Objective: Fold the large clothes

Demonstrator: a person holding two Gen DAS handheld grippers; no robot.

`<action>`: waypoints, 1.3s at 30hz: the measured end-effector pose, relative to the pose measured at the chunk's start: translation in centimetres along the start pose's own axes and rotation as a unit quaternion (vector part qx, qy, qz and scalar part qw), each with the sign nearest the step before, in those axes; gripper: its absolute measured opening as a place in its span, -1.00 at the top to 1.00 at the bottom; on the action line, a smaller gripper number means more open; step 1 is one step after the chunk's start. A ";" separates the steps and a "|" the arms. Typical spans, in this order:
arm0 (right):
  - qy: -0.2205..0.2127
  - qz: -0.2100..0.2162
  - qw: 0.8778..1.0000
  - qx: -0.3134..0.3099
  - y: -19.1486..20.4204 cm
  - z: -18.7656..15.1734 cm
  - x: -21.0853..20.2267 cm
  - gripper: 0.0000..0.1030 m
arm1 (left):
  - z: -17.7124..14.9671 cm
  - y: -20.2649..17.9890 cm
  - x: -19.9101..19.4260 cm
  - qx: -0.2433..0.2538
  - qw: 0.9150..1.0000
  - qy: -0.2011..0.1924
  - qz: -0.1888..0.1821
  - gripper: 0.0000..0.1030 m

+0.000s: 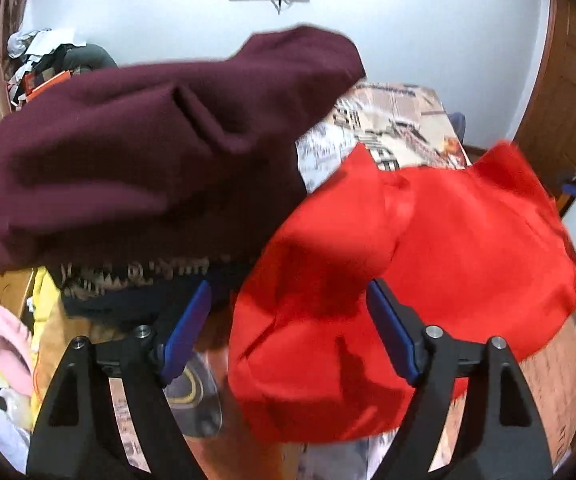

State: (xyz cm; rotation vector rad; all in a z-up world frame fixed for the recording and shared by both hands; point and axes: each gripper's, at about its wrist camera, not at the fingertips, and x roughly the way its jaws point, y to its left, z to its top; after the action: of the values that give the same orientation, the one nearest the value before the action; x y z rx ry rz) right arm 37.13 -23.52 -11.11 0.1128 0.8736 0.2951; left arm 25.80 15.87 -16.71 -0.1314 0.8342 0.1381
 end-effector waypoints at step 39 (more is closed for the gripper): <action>0.086 0.134 0.967 0.201 -5.0 -11.5 0.0 0.62 | -9.3 3.3 6.6 -0.188 0.958 0.129 -0.175 0.70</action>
State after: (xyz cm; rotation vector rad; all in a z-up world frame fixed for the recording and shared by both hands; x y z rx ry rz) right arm 29.31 -28.53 -19.51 0.5925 1.0841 0.3808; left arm 22.84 18.04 -28.07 -0.6639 1.0257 -0.0573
